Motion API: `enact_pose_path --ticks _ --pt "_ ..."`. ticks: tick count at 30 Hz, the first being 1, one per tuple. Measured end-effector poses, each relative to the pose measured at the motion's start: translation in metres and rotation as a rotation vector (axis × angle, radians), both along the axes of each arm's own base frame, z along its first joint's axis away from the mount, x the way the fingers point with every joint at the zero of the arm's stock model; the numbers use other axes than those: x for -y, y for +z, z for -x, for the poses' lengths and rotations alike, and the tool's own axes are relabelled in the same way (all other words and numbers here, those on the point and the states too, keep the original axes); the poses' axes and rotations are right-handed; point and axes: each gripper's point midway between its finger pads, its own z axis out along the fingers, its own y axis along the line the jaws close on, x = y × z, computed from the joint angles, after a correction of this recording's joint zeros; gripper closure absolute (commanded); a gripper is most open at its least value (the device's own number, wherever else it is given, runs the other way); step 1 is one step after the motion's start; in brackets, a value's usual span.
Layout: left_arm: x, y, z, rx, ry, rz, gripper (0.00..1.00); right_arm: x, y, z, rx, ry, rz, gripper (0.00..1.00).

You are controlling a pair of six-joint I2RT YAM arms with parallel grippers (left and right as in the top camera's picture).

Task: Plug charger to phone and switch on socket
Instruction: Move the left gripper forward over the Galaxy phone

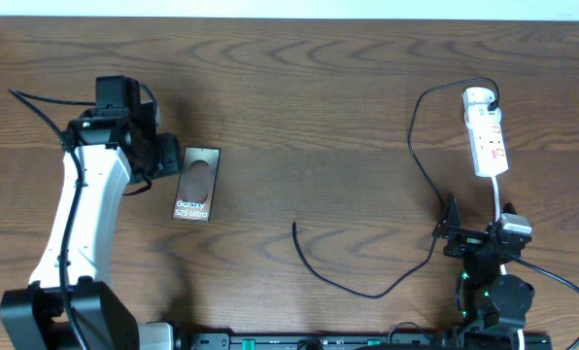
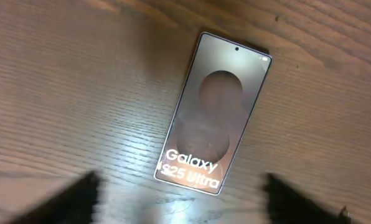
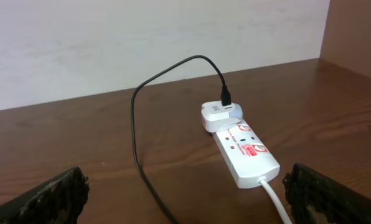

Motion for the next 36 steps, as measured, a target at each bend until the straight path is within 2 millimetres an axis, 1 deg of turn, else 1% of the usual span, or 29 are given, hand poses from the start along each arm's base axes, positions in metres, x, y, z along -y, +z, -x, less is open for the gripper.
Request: enact_pose_path --ticks 4,6,11,15,19,23,30,36 --pt "0.001 0.0 -0.001 0.0 0.002 0.004 0.02 0.0 0.0 0.0 0.0 0.0 0.0 0.01" --pt "0.001 0.001 -0.004 0.017 -0.005 0.006 0.02 0.0 0.0 0.0 0.0 0.0 0.0 0.01" --pt "0.008 -0.002 -0.006 0.019 -0.128 -0.017 0.02 0.0 0.0 0.0 0.0 0.0 0.0 0.01" --pt "0.015 -0.022 -0.006 -0.037 -0.199 -0.023 0.02 0.0 0.0 0.0 0.0 0.0 0.0 0.01" --pt "0.015 -0.037 -0.007 -0.078 -0.209 -0.019 0.02 0.0 0.0 0.0 0.0 0.0 0.0 0.01" --pt "0.016 -0.054 -0.015 -0.097 -0.197 -0.005 0.02 0.0 0.0 0.0 0.0 0.0 0.0 0.01" --pt "0.019 -0.074 -0.015 -0.141 -0.2 0.021 0.02 0.0 0.0 0.0 0.0 0.0 0.0 0.01" --pt "0.023 -0.082 -0.013 -0.165 -0.21 0.038 0.02 0.0 0.0 0.0 0.0 0.0 0.0 0.01"
